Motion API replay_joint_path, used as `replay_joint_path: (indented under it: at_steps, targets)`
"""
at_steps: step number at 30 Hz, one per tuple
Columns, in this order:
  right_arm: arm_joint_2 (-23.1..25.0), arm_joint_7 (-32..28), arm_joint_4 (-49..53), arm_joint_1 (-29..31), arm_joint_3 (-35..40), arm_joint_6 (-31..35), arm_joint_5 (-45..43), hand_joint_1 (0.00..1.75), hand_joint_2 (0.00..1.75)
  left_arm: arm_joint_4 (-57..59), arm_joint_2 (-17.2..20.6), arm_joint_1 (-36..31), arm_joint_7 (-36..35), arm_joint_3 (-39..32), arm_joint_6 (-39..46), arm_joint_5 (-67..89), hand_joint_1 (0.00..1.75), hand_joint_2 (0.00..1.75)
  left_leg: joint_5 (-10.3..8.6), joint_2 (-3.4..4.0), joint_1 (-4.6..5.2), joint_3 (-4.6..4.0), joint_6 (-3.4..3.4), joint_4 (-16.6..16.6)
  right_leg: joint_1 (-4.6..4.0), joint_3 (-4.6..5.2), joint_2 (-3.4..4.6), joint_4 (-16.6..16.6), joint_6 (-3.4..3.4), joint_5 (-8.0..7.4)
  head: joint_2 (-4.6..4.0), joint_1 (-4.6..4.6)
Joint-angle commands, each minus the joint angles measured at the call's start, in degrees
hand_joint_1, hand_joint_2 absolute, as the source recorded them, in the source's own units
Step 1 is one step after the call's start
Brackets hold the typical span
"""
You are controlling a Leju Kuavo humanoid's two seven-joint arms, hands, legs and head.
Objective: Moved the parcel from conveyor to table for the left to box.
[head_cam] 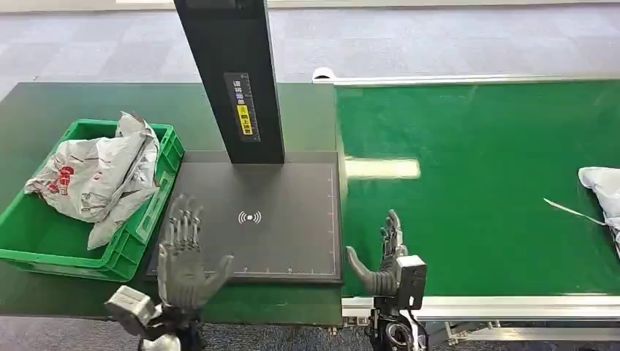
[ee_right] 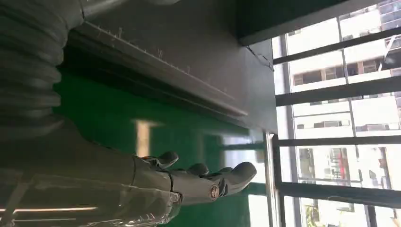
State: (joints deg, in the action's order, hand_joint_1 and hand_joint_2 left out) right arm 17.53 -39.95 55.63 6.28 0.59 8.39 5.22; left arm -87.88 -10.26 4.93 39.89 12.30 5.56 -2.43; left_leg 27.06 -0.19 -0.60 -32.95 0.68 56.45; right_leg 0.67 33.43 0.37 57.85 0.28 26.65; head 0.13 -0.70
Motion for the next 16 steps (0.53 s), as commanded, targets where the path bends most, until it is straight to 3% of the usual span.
replay_joint_path:
  at_steps: [1, 3, 6, 10, 16]
  targets:
    - [-2.3, 0.0, -1.3, -2.7, 10.3, 10.3, 0.1, 0.00, 1.75, 16.2, -9.7, 3.6, 0.1, -7.2, 0.6, -0.1, 0.00, 1.75, 0.02, -0.04, -0.03, 0.20, -0.01, -0.1, -0.04, -0.24, -0.07, -0.1, -0.03, 0.03, 0.00, 0.07]
    - [-2.7, 0.0, -0.8, -3.5, 10.7, 11.6, -0.6, 0.00, 1.75, 15.4, -9.5, 3.8, 0.1, -5.1, 3.3, 2.3, 0.00, 1.75, 0.03, -0.11, -0.04, 0.19, -0.02, -0.1, -0.05, -0.22, -0.10, -0.1, -0.02, 0.04, -0.02, 0.02]
    - [-3.2, 0.0, -1.0, -3.7, 9.4, 11.2, -1.3, 0.00, 1.75, 14.4, -5.6, 2.9, 0.1, 6.0, 14.6, 3.3, 0.00, 1.75, 0.01, -0.18, -0.02, 0.11, -0.03, -0.1, -0.04, -0.15, -0.13, -0.1, 0.00, 0.05, -0.02, 0.04]
    - [-4.1, 0.0, -1.1, -3.5, 10.3, 12.1, -1.1, 0.00, 1.75, 15.5, -3.4, 0.7, 0.1, 14.2, 24.4, 3.7, 0.00, 1.75, -0.03, -0.31, -0.03, 0.05, -0.05, -0.1, -0.06, -0.14, -0.30, -0.1, 0.00, 0.05, 0.00, 0.00]
    - [-4.2, 0.0, -1.8, -2.7, 10.4, 11.6, -0.6, 0.00, 1.75, 17.4, -3.2, -0.9, 0.1, 15.7, 27.9, 3.8, 0.00, 1.75, -0.01, -0.17, -0.03, 0.09, -0.03, -0.1, -0.05, -0.16, -0.15, -0.1, 0.00, 0.03, -0.02, 0.02]
